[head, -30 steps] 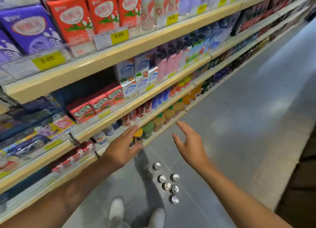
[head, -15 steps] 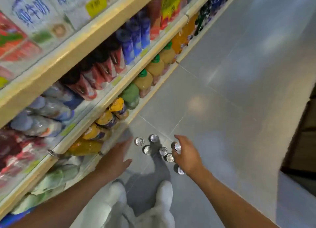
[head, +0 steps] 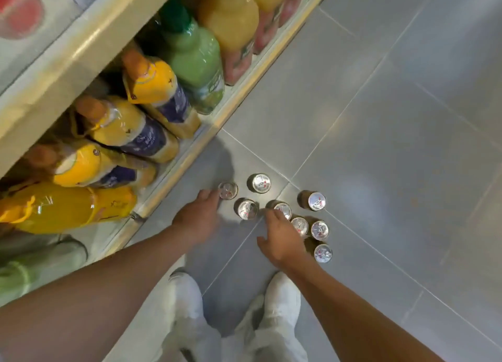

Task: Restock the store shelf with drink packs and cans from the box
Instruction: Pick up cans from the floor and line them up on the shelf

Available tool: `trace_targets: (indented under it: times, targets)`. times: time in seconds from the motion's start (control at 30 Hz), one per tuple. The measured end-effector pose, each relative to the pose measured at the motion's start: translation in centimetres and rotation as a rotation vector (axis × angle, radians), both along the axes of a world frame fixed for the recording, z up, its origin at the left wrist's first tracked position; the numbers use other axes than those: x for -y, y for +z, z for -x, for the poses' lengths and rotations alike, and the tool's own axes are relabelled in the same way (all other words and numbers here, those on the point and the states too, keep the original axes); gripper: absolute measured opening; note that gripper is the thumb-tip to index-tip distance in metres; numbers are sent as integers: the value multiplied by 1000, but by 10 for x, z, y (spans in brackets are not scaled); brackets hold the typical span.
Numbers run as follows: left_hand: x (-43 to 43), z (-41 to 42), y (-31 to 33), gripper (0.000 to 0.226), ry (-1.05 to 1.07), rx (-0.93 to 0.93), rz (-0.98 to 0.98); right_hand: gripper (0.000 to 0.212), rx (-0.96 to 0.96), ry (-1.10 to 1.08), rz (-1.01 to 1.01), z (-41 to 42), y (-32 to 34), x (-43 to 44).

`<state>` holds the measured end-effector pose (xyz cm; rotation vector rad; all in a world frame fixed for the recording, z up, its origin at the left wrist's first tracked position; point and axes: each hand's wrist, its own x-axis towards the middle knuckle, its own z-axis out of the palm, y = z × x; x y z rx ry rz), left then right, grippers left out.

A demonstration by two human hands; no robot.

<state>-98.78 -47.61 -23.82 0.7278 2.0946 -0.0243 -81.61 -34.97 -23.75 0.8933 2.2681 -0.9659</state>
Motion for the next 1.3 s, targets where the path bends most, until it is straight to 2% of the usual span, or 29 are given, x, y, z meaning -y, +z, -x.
trace_targets:
  times: [0.13,0.3,0.4,0.6,0.73,0.8,0.97,1.1,1.3]
  targets:
    - [-3,7,-52,80,-31,-30,-42,68,5,117,-95,18,-48,5]
    - [-18,15,-103,93,-110,-87,1,78,-1,268,-276,38,-110,16]
    - [-29,20,-128,87,-167,-106,22,77,-1,277,-365,40,-138,24]
    - [-34,19,-152,61,-165,-130,-54,52,-59,220,-438,40,-164,26]
    - [-26,23,-140,58,-101,-90,-61,68,-65,188,-385,36,-158,24]
    - [-19,26,-120,60,-90,-84,-64,72,-64,162,-362,36,-137,22]
    - [-9,29,-44,55,-33,-85,-91,59,-77,94,-337,42,-45,11]
    - [-5,25,52,61,2,-73,-120,51,-101,51,-303,47,59,2]
    - [-8,23,218,65,111,-27,-238,57,-242,23,-309,47,216,-16]
